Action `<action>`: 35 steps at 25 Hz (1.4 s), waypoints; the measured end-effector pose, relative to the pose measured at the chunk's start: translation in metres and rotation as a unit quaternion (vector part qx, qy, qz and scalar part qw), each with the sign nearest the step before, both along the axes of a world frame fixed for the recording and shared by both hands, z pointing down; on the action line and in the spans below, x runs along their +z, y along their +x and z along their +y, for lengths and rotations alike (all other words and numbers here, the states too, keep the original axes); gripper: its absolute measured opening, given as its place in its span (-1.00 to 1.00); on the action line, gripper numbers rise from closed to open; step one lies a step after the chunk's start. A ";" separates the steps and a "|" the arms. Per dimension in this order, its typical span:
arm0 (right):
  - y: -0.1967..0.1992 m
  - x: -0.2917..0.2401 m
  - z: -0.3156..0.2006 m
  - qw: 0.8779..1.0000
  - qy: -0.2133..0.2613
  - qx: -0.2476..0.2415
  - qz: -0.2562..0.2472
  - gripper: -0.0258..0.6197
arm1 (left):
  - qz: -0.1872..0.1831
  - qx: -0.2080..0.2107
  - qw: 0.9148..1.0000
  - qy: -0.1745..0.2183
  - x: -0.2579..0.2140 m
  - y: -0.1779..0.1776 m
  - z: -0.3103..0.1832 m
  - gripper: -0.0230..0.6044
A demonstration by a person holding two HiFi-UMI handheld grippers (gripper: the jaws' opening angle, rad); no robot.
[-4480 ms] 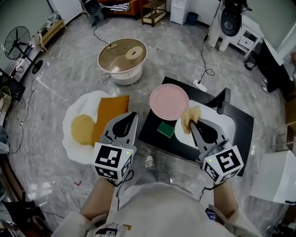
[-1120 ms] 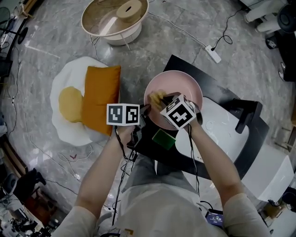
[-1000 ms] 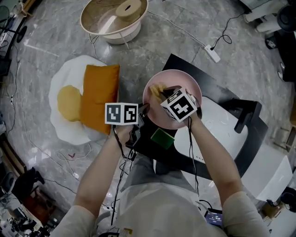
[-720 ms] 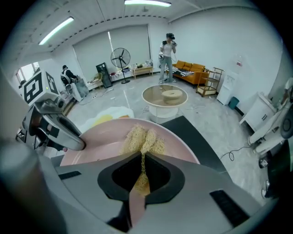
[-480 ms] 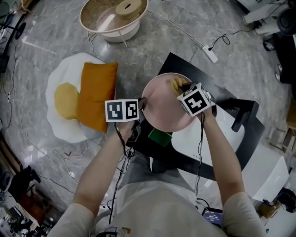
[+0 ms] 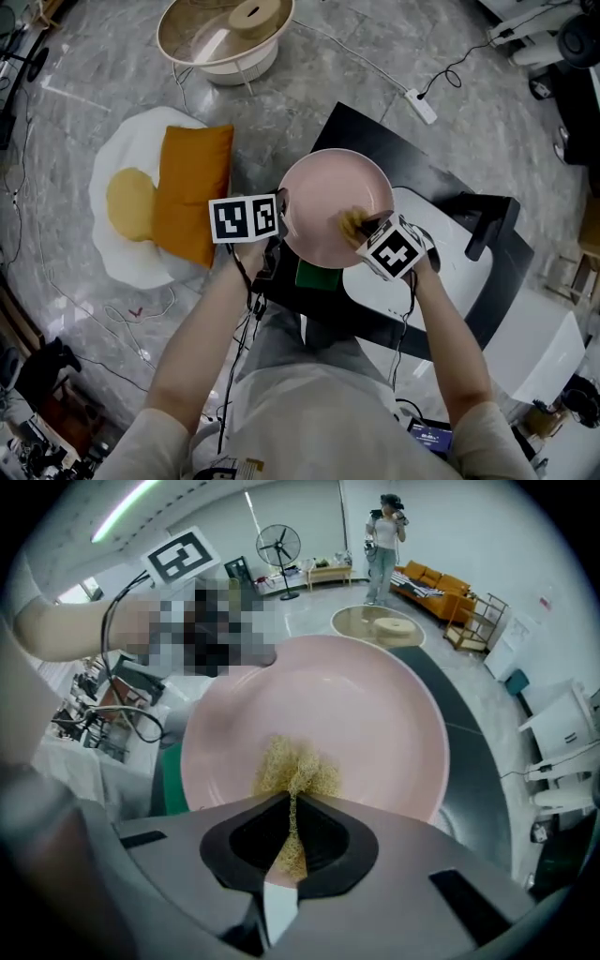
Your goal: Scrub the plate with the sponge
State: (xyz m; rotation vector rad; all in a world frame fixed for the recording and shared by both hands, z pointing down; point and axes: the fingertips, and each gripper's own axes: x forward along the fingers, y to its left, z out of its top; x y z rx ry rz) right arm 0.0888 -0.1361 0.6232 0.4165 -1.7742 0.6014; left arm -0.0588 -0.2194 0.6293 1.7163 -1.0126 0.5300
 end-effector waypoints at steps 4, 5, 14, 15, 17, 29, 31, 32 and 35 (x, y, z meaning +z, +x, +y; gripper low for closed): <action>-0.047 -0.001 0.027 0.998 -0.008 -0.038 -0.046 -0.79 | 0.002 -0.007 1.000 -0.002 -0.002 -0.003 0.001 -0.83; -0.057 0.000 0.026 0.997 -0.002 -0.048 -0.053 -0.79 | 0.003 -0.006 1.000 -0.003 -0.002 -0.004 0.001 -0.83; -0.094 0.004 -0.041 0.995 0.031 -0.032 -0.094 -0.79 | 0.002 0.017 1.000 0.012 -0.003 -0.006 0.014 -0.84; -0.094 0.005 -0.050 0.994 0.039 -0.022 -0.095 -0.78 | 0.003 0.014 1.000 0.012 -0.003 -0.006 0.015 -0.84; -0.089 0.006 -0.071 0.994 0.056 0.003 -0.095 -0.78 | 0.005 0.003 1.000 0.010 -0.002 -0.007 0.014 -0.84; 0.014 0.001 -0.082 0.996 0.073 0.036 0.032 -0.79 | 0.004 -0.038 0.999 0.003 -0.002 -0.010 0.011 -0.84; 0.014 -0.004 -0.066 0.997 0.063 -0.007 0.039 -0.79 | 0.003 -0.036 0.999 0.003 -0.002 -0.010 0.010 -0.84; 0.013 -0.005 -0.055 0.998 0.054 -0.024 0.037 -0.79 | 0.003 -0.035 0.999 0.003 -0.002 -0.010 0.010 -0.84; 0.001 -0.007 -0.017 0.998 0.022 -0.064 0.017 -0.79 | 0.001 -0.034 0.999 0.004 -0.002 -0.010 0.010 -0.84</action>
